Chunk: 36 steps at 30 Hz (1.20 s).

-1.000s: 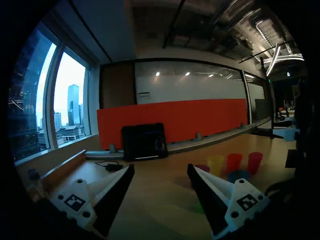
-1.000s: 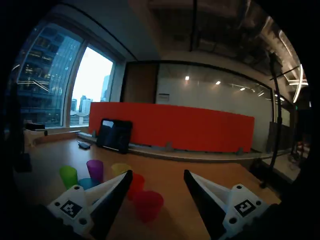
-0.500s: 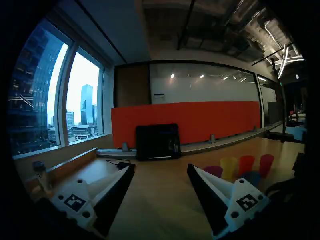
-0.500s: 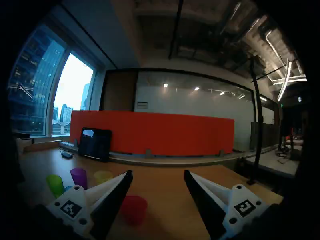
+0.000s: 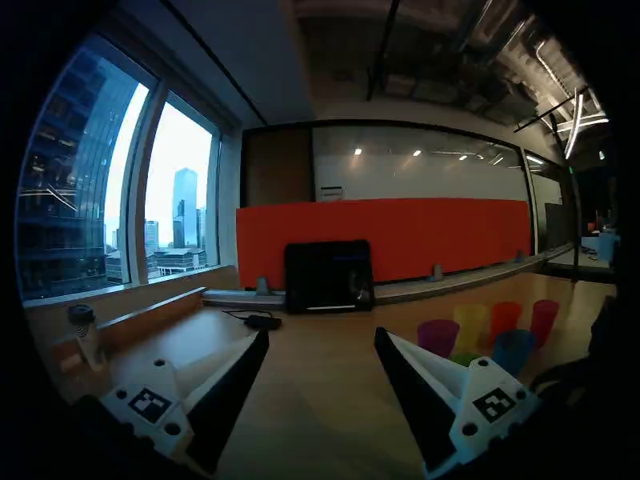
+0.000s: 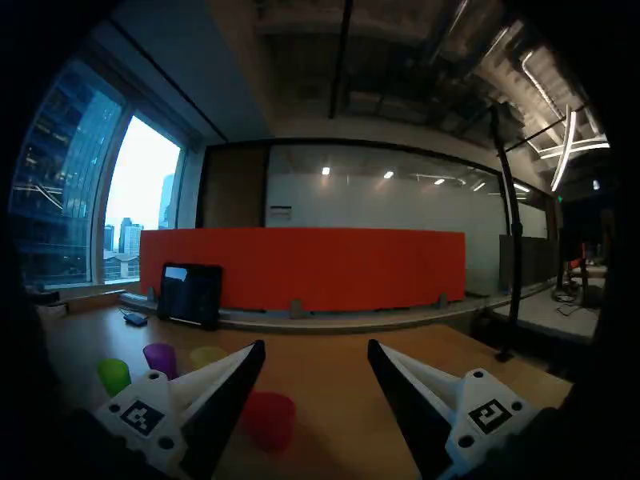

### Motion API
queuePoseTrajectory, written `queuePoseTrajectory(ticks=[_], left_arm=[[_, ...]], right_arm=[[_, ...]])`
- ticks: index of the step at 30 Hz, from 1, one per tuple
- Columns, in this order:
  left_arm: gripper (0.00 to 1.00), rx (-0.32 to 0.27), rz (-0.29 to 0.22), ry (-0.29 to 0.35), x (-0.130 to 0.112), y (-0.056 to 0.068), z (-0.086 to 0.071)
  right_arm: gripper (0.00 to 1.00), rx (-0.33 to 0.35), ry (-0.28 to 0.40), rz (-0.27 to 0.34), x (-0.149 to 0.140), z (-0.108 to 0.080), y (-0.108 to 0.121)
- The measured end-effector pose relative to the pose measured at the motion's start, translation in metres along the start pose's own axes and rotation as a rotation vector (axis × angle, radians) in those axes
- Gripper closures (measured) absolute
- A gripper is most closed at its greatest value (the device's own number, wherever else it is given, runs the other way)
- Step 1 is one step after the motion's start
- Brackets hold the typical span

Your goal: Pour water

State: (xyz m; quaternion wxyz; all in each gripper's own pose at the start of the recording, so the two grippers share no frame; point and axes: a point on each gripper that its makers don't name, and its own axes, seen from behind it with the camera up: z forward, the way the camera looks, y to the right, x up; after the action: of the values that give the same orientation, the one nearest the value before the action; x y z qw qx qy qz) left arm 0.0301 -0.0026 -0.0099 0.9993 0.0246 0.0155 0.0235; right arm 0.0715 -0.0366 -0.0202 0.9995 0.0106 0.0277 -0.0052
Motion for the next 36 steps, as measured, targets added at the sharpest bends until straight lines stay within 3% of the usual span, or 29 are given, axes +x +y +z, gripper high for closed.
queuePoseTrajectory(ticks=[36], left_arm=[[0.02, -0.03, -0.045, -0.029, -0.028, 0.0, 0.009]], right_arm=[[0.01, 0.002, 0.015, -0.011, 0.015, -0.005, -0.012]])
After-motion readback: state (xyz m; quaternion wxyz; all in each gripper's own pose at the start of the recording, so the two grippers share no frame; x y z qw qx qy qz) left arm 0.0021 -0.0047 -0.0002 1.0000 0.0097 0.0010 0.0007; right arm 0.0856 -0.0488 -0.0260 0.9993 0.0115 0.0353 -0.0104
